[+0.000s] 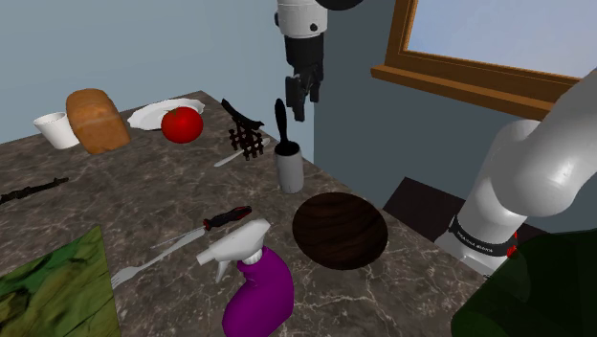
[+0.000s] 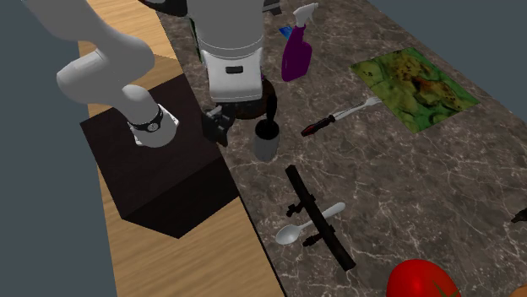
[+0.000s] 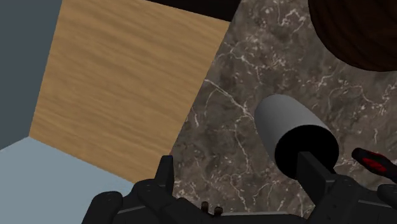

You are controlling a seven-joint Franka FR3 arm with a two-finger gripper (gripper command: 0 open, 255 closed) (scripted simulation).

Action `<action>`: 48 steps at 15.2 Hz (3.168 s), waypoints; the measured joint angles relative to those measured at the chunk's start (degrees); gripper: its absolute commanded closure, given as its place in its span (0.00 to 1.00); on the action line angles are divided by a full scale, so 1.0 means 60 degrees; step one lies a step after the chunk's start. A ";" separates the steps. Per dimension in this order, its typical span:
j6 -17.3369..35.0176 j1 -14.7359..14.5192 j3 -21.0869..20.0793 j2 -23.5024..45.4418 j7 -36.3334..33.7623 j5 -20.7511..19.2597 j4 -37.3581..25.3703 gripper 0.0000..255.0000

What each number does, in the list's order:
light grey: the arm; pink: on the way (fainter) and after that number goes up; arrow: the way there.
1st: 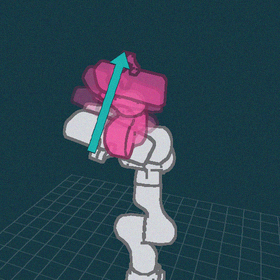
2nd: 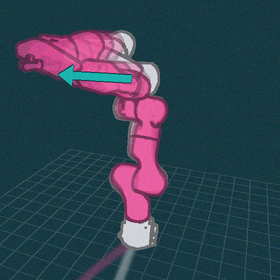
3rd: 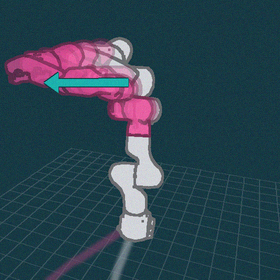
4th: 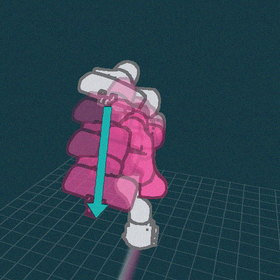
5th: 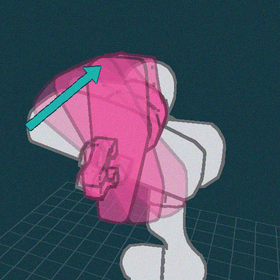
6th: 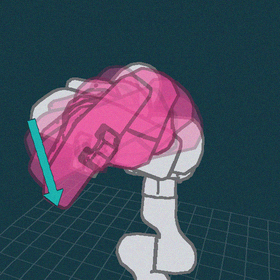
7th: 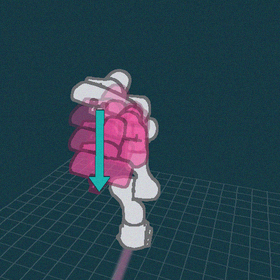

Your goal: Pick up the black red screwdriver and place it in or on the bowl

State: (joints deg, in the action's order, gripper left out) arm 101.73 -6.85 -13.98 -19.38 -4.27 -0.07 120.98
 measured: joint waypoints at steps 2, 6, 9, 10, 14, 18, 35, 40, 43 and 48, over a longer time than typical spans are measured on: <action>0.0220 -0.0152 -0.0248 0.0519 0.0009 -0.0074 -0.0258 0.00; 0.0518 -0.0443 -0.0743 0.1746 -0.0013 -0.0374 -0.1077 0.00; 0.0660 -0.0687 -0.1079 0.2548 -0.0021 -0.0643 -0.1634 0.00; 0.0735 -0.0759 -0.1171 0.2881 -0.0005 -0.0770 -0.1852 0.00; 0.0787 -0.1202 -0.1600 0.4021 -0.0121 -0.1260 -0.2735 0.00; 0.0850 -0.1707 -0.1921 0.5153 -0.0174 -0.1811 -0.3564 0.00; 0.1320 -0.2874 -0.2175 0.7640 -0.0198 -0.3083 -0.5068 0.00; 0.1339 -0.2872 -0.2174 0.7639 -0.0200 -0.3085 -0.5053 1.00; 0.1340 -0.2872 -0.2174 0.7639 -0.0201 -0.3085 -0.5051 1.00; 0.1338 -0.2872 -0.2174 0.7637 -0.0201 -0.3085 -0.5051 1.00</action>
State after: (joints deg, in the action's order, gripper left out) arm 109.76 -24.09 -27.02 26.44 -5.47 -18.58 90.68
